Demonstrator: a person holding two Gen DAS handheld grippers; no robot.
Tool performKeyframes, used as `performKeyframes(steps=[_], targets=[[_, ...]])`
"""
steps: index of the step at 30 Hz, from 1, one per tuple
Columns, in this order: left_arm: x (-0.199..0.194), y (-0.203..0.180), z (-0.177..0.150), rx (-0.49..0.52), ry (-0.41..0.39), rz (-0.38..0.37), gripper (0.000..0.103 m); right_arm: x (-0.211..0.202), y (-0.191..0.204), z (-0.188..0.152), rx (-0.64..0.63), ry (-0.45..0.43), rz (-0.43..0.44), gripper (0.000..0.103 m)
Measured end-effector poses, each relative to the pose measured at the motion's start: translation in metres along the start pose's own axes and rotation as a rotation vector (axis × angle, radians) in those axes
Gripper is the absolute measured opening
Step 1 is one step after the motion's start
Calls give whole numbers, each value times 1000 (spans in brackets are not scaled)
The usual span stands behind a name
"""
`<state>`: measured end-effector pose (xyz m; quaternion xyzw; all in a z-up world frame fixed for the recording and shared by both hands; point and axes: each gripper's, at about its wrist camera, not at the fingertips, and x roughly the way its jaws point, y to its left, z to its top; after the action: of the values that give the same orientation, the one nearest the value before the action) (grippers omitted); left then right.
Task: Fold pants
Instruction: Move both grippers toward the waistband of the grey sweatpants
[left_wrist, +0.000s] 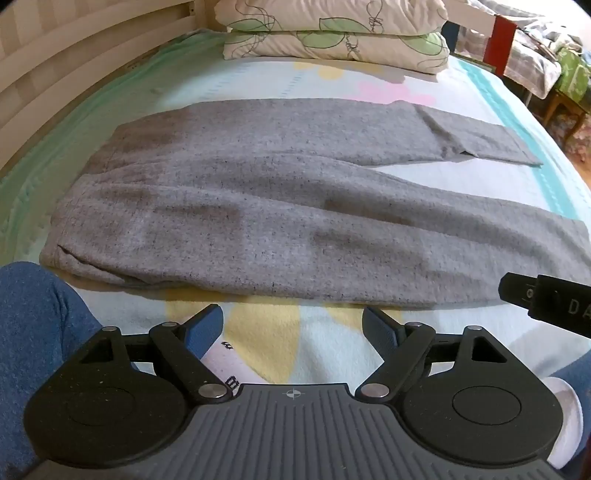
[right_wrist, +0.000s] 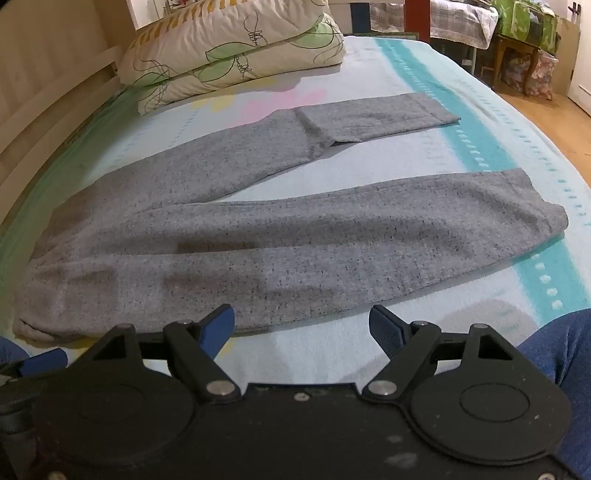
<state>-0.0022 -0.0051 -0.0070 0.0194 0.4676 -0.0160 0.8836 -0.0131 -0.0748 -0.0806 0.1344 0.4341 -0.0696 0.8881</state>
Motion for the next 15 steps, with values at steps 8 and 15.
performKeyframes(steps=[8, 15], targets=[[0, -1, -1, 0, 0, 0, 82, 0, 0, -1, 1, 0, 0, 84], [0, -1, -2, -1, 1, -1, 82, 0, 0, -1, 0, -1, 0, 84]])
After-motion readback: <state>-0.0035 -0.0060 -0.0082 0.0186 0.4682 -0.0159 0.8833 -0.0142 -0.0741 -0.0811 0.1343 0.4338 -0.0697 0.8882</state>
